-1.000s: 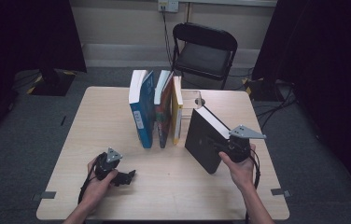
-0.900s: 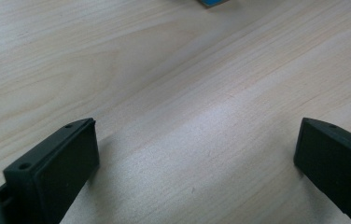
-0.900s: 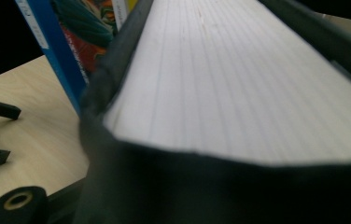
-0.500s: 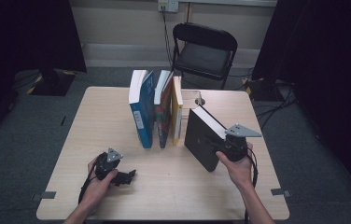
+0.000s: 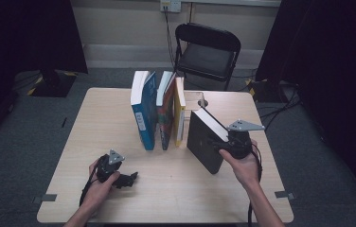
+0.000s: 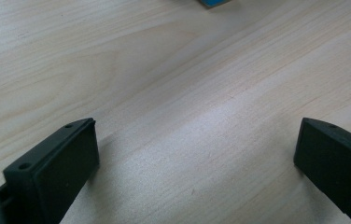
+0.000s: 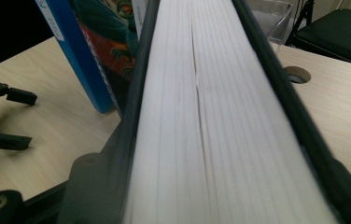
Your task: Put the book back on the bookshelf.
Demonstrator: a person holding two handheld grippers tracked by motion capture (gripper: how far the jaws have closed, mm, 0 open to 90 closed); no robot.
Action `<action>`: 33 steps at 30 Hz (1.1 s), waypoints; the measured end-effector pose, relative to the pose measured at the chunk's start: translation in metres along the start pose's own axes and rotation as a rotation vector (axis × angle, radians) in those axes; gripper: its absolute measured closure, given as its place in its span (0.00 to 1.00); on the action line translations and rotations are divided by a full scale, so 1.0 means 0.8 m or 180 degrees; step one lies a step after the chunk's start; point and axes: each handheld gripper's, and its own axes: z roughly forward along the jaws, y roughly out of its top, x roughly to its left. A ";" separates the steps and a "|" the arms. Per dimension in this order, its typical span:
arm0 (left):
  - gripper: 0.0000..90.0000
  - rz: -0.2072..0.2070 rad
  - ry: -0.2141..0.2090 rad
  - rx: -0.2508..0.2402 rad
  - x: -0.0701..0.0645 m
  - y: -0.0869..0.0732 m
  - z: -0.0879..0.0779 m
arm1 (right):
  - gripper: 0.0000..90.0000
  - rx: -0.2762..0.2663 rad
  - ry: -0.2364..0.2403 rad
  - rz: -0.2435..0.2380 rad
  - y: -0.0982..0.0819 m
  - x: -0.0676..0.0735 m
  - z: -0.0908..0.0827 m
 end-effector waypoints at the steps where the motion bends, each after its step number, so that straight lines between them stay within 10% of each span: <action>1: 0.00 0.0000 -0.0001 0.0000 0.000 0.000 0.000 | 0.48 -0.0007 0.0015 0.0003 0.002 -0.001 -0.002; 33: 0.00 0.0015 -0.0011 0.0008 0.001 0.001 0.000 | 0.57 0.0748 -0.0078 0.0024 0.072 -0.006 0.004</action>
